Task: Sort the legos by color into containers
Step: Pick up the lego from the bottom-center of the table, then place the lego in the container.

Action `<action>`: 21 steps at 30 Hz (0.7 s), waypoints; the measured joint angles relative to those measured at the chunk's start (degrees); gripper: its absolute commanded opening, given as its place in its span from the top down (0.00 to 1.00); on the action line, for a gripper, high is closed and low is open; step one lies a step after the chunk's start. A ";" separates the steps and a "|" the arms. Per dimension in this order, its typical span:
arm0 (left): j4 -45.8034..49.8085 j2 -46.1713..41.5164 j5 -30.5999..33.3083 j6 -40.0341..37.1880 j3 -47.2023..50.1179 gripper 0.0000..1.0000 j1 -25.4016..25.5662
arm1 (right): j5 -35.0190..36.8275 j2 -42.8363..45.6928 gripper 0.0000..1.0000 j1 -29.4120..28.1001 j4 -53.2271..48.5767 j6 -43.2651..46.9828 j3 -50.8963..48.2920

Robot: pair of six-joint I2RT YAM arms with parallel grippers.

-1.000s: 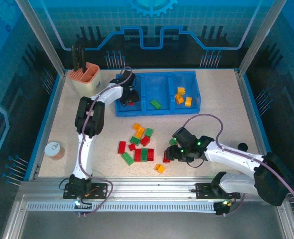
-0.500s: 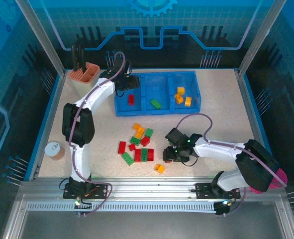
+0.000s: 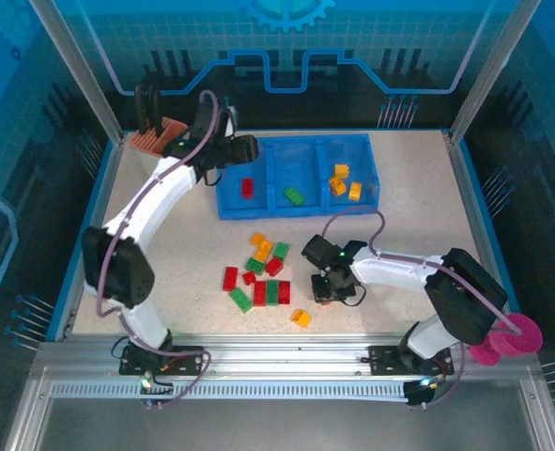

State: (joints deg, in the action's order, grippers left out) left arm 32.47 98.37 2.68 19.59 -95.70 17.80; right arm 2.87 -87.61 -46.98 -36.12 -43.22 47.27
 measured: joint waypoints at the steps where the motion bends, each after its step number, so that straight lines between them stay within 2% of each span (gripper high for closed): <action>1: 0.22 -2.54 0.07 -0.33 1.40 0.37 0.00 | 0.15 -0.39 0.76 0.00 -0.13 1.44 2.14; 9: 4.15 -22.45 1.97 -2.14 17.11 0.35 -0.11 | 2.97 -4.33 0.77 0.02 -4.96 15.54 30.36; 14: 10.23 -31.01 2.51 -3.26 27.74 0.33 -0.31 | 4.57 -15.13 0.77 0.07 -7.21 24.92 47.63; 21: 16.35 -38.86 1.75 -3.63 37.31 0.30 -0.39 | 5.75 -33.38 0.77 0.42 -8.00 34.27 67.19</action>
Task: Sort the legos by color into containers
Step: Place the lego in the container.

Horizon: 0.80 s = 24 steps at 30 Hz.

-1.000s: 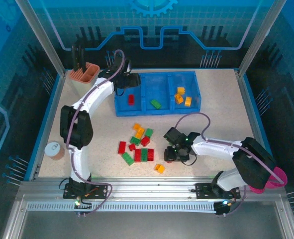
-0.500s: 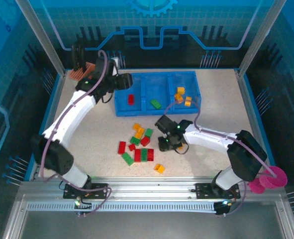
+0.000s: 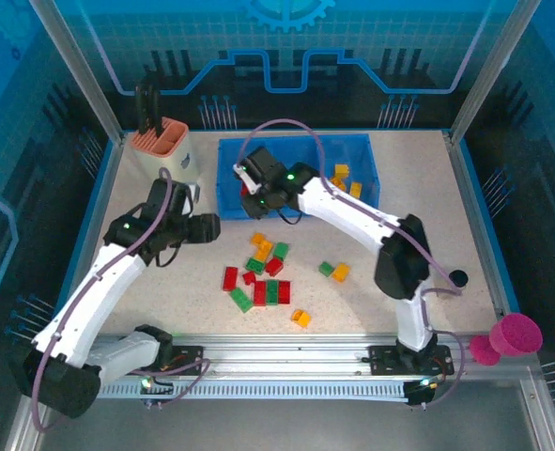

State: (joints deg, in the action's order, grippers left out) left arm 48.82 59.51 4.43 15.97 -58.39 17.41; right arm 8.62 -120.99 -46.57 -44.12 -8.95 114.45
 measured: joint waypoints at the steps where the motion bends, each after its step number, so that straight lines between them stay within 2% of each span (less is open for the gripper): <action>1: 0.52 -0.24 -0.13 0.15 1.03 0.30 0.00 | 0.07 -2.58 0.77 0.13 -0.04 1.05 2.62; 11: -0.72 -0.26 -4.79 3.63 9.70 0.30 0.09 | 0.44 -21.57 0.73 2.91 -2.93 6.71 23.61; 18: -3.87 1.81 -6.19 6.21 12.20 0.30 0.70 | 0.57 -27.34 0.70 4.39 -3.04 9.05 27.71; 24: -5.44 5.33 -6.25 8.13 13.35 0.30 2.14 | 0.81 -29.40 0.63 4.37 -3.15 10.12 30.38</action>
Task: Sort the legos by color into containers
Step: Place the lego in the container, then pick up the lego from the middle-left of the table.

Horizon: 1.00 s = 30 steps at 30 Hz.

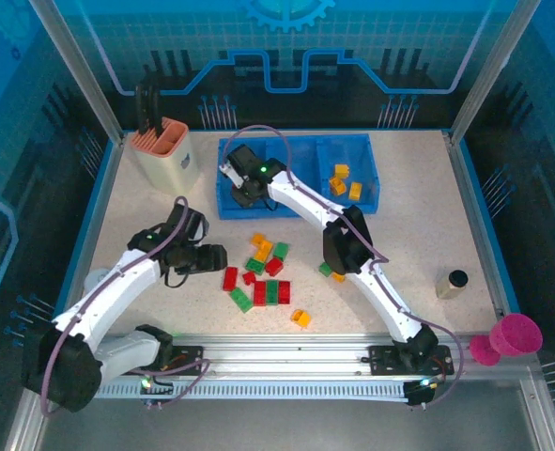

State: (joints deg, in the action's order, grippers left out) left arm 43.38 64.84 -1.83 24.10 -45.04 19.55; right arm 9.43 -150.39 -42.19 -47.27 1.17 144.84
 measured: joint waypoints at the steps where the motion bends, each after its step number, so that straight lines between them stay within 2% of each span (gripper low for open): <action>1: -0.42 0.39 0.02 0.24 0.04 0.30 0.42 | 0.07 -0.09 0.61 0.00 0.04 0.17 0.02; 6: -2.80 2.91 0.04 2.21 0.66 0.31 3.45 | -0.44 -0.09 0.55 0.11 0.33 0.81 0.04; 18: -6.45 11.76 1.57 5.01 2.54 0.31 8.59 | -0.92 1.70 0.54 0.17 0.96 1.49 -0.37; 25: -8.76 16.92 3.41 6.36 3.21 0.35 10.27 | -1.07 9.94 0.54 0.28 2.03 1.49 -2.69; 30: -10.43 18.84 4.00 7.10 3.19 0.36 10.47 | -0.83 21.22 0.53 0.28 5.09 1.42 -13.29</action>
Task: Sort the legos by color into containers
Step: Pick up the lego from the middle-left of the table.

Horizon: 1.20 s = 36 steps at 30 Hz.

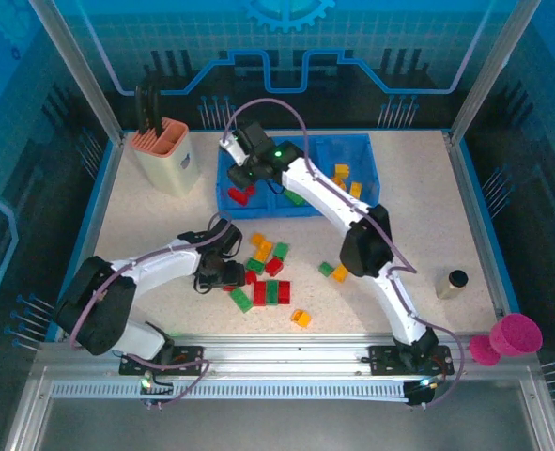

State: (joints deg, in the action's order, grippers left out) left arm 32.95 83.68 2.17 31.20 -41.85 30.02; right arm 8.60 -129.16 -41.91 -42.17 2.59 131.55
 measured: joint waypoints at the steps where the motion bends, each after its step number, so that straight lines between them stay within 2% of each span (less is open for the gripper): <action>1: -0.50 0.55 0.46 0.04 -0.04 0.37 0.09 | 0.00 2.49 0.53 0.00 0.72 -0.09 -2.54; 7: 0.94 3.74 3.08 0.42 -1.92 0.52 0.39 | 1.42 14.62 0.52 0.07 4.55 -1.07 -14.56; 14: 3.30 5.81 4.46 0.48 -3.52 0.65 1.11 | 4.76 25.79 0.51 0.81 6.40 -1.70 -27.23; 22: 5.68 5.77 5.64 0.81 -6.16 0.68 1.68 | 8.90 40.68 0.49 4.79 6.54 -4.81 -44.74; 30: 7.10 6.14 10.95 -4.22 -27.61 0.69 1.55 | 8.79 55.98 0.48 8.57 4.17 -11.69 -64.89; 36: 4.13 13.88 14.99 -9.38 -39.60 0.69 -0.96 | 7.82 63.36 0.46 8.61 0.87 -15.76 -72.30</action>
State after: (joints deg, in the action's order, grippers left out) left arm 37.08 97.56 17.17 21.82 -81.45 29.06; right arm 16.43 -65.80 -33.30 -41.30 -13.17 59.24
